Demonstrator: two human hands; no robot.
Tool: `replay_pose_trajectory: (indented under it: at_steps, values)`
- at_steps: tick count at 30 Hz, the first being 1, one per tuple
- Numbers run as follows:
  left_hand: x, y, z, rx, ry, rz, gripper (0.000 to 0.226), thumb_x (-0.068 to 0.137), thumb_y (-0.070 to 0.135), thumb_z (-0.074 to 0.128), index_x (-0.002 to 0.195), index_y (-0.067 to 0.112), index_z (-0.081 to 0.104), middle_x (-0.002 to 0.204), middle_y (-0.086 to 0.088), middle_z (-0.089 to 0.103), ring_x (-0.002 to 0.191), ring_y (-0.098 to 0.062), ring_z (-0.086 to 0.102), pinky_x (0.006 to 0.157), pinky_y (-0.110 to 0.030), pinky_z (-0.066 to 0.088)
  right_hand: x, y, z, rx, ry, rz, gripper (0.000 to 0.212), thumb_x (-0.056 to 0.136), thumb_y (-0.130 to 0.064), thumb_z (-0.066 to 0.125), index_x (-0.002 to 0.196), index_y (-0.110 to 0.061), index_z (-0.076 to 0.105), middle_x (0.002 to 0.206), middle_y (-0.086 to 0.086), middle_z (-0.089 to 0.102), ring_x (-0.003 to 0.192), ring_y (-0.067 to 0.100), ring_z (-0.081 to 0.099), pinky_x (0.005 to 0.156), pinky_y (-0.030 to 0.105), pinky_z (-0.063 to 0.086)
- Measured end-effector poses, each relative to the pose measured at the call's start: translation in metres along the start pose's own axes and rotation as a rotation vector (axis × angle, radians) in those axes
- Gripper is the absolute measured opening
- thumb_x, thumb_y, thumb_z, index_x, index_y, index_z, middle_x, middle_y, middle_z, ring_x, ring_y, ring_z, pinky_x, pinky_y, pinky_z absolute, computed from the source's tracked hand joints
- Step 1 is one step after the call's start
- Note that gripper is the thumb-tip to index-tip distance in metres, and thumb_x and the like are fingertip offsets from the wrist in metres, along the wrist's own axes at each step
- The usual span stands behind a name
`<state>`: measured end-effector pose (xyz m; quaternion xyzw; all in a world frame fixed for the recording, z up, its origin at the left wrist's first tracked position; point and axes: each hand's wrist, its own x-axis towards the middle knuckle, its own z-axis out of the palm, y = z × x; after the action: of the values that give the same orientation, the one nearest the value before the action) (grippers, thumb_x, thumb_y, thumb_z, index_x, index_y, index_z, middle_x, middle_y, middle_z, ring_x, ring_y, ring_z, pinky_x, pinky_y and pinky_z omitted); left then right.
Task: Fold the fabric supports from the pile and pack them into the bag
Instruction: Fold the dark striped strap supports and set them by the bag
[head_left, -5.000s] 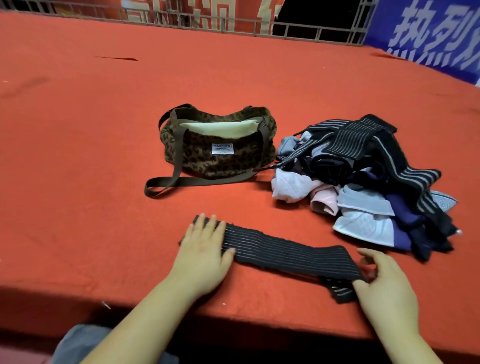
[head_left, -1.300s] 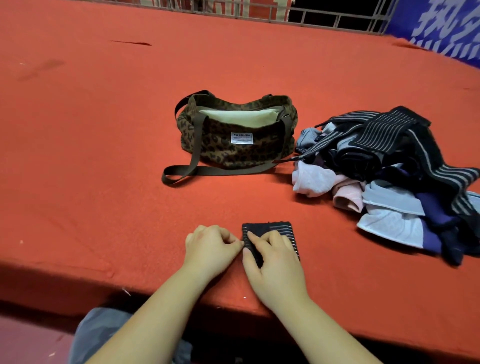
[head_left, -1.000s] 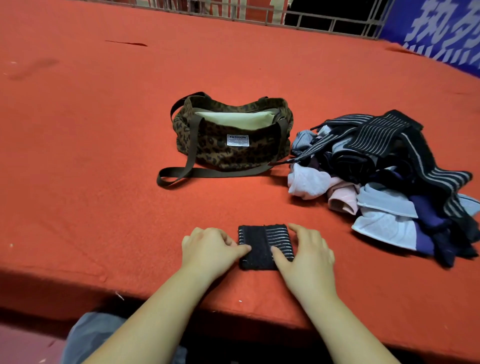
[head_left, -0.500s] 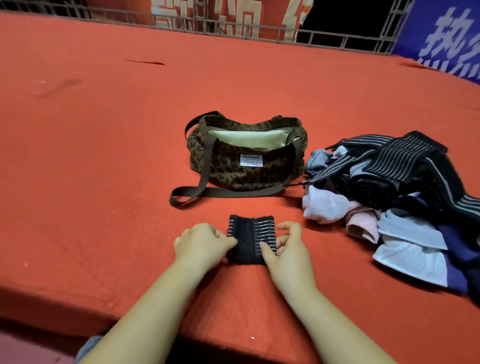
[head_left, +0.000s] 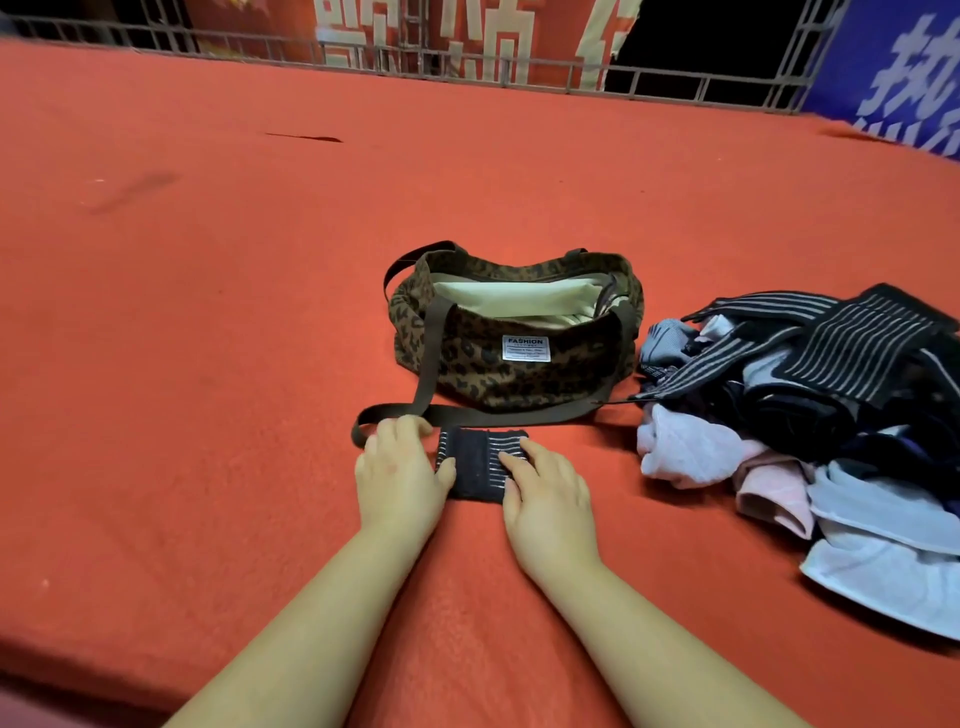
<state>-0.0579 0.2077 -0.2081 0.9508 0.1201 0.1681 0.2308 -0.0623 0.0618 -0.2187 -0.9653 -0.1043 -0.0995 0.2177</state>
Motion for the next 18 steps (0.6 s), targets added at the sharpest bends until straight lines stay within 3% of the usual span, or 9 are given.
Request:
replay_pose_trajectory:
  at_steps: [1, 3, 6, 7, 9, 10, 12, 15, 18]
  values:
    - [-0.004, -0.002, 0.005, 0.049, 0.051, 0.142, 0.02, 0.071, 0.018, 0.069, 0.091, 0.014, 0.064, 0.094, -0.006, 0.063, 0.084, -0.03, 0.06, 0.071, -0.041, 0.047, -0.001, 0.002, -0.001, -0.044, -0.024, -0.021, 0.046, 0.078, -0.032, 0.035, 0.104, -0.021, 0.071, 0.114, 0.001, 0.067, 0.099, 0.025, 0.065, 0.079, 0.039, 0.053]
    - [-0.009, -0.004, 0.01, 0.106, 0.052, 0.332, 0.021, 0.074, 0.02, 0.053, 0.086, 0.014, 0.07, 0.084, -0.004, 0.065, 0.069, -0.028, 0.064, 0.059, -0.037, 0.05, -0.004, 0.003, -0.005, -0.081, -0.141, -0.036, 0.058, 0.085, -0.039, 0.022, 0.128, -0.023, 0.058, 0.138, 0.002, 0.052, 0.127, 0.025, 0.049, 0.101, 0.043, 0.04]
    - [-0.014, -0.004, 0.008, 0.132, -0.051, 0.359, 0.039, 0.077, 0.021, 0.037, 0.088, 0.012, 0.074, 0.083, -0.004, 0.069, 0.064, -0.027, 0.067, 0.054, -0.034, 0.054, -0.006, 0.014, -0.01, -0.113, -0.315, -0.08, 0.052, 0.1, -0.04, 0.022, 0.15, -0.028, 0.018, 0.159, -0.007, 0.008, 0.146, 0.015, 0.006, 0.117, 0.036, 0.004]
    - [-0.015, -0.001, 0.005, 0.15, -0.084, 0.352, 0.043, 0.078, 0.02, 0.036, 0.094, 0.012, 0.074, 0.09, -0.006, 0.07, 0.071, -0.028, 0.069, 0.059, -0.035, 0.056, -0.006, 0.015, -0.015, -0.115, -0.349, -0.082, 0.053, 0.101, -0.039, 0.025, 0.151, -0.028, 0.012, 0.159, -0.008, 0.003, 0.146, 0.014, 0.001, 0.117, 0.036, 0.0]
    - [-0.017, 0.007, -0.002, 0.2, -0.178, 0.313, 0.048, 0.084, 0.016, 0.035, 0.123, 0.015, 0.063, 0.126, -0.007, 0.062, 0.106, -0.026, 0.064, 0.085, -0.035, 0.052, -0.005, 0.017, -0.023, -0.117, -0.407, -0.102, 0.056, 0.101, -0.04, 0.029, 0.152, -0.027, 0.008, 0.16, -0.006, -0.002, 0.146, 0.014, -0.002, 0.117, 0.036, -0.002]
    - [-0.015, 0.009, -0.006, 0.268, -0.251, 0.306, 0.05, 0.089, 0.014, 0.035, 0.136, 0.019, 0.05, 0.143, -0.003, 0.048, 0.124, -0.022, 0.053, 0.098, -0.032, 0.043, -0.005, 0.017, -0.029, -0.106, -0.437, -0.106, 0.059, 0.1, -0.041, 0.032, 0.152, -0.026, 0.007, 0.16, -0.005, -0.003, 0.146, 0.015, -0.001, 0.117, 0.036, -0.001]
    - [-0.008, 0.014, -0.015, 0.401, -0.383, 0.289, 0.054, 0.093, 0.014, 0.035, 0.146, 0.026, 0.034, 0.153, 0.003, 0.031, 0.137, -0.015, 0.036, 0.107, -0.029, 0.032, -0.008, 0.022, -0.041, -0.064, -0.471, -0.109, 0.064, 0.098, -0.041, 0.04, 0.152, -0.027, 0.009, 0.16, -0.003, -0.001, 0.147, 0.016, 0.001, 0.117, 0.035, 0.003]
    - [0.002, 0.037, -0.031, 0.535, -0.393, 0.314, 0.046, 0.09, 0.017, 0.04, 0.134, 0.028, 0.049, 0.138, 0.003, 0.051, 0.126, -0.018, 0.045, 0.102, -0.032, 0.039, -0.011, 0.037, -0.068, -0.002, -0.385, -0.132, 0.065, 0.094, -0.036, 0.049, 0.15, -0.028, 0.018, 0.159, -0.001, 0.012, 0.146, 0.016, 0.011, 0.117, 0.031, 0.009]
    - [0.001, 0.079, -0.032, 0.309, -0.308, 0.332, 0.039, 0.087, 0.017, 0.044, 0.122, 0.027, 0.059, 0.125, 0.004, 0.06, 0.119, -0.017, 0.051, 0.098, -0.032, 0.041, -0.006, 0.056, -0.103, 0.058, -0.19, -0.123, 0.053, 0.09, -0.035, 0.05, 0.141, -0.023, 0.041, 0.148, 0.0, 0.037, 0.137, 0.016, 0.031, 0.114, 0.027, 0.02]
